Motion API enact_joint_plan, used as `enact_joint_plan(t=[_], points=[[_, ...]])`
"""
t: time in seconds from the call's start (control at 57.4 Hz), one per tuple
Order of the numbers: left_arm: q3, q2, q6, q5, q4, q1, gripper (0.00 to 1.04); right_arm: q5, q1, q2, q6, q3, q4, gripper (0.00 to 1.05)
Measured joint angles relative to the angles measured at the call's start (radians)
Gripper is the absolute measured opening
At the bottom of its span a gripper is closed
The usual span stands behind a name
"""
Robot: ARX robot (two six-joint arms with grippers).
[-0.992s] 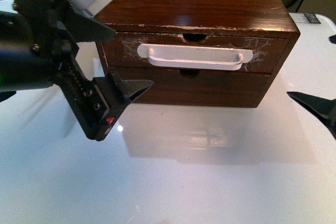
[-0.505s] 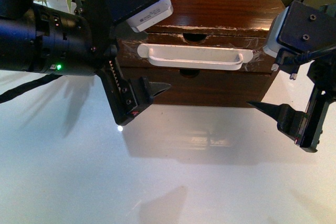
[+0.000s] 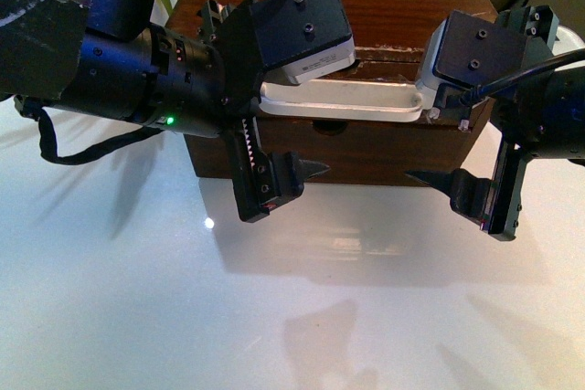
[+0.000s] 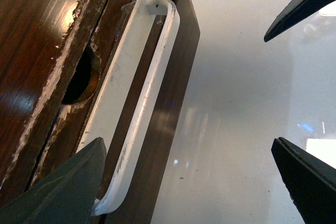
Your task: Open drawer
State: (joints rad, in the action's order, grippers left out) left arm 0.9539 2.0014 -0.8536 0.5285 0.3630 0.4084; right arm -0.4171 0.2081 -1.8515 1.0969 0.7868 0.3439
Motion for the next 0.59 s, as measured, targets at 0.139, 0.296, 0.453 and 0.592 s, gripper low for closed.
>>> enact_joint_plan(t=[0.139,0.296,0.453,0.592], points=[[0.026,0.018,-0.023,0.009,-0.026,0.009,0.96,-0.003,0.013,-0.022,0.017,0.016,-0.019,0.96],[0.049,0.035,-0.041,0.015,-0.043,0.011,0.96,-0.003,0.027,-0.04,0.026,0.035,-0.031,0.96],[0.08,0.064,-0.055,0.022,-0.068,0.014,0.96,-0.003,0.046,-0.06,0.03,0.075,-0.05,0.96],[0.099,0.08,-0.07,0.023,-0.092,0.014,0.96,-0.002,0.056,-0.082,0.044,0.106,-0.071,0.96]])
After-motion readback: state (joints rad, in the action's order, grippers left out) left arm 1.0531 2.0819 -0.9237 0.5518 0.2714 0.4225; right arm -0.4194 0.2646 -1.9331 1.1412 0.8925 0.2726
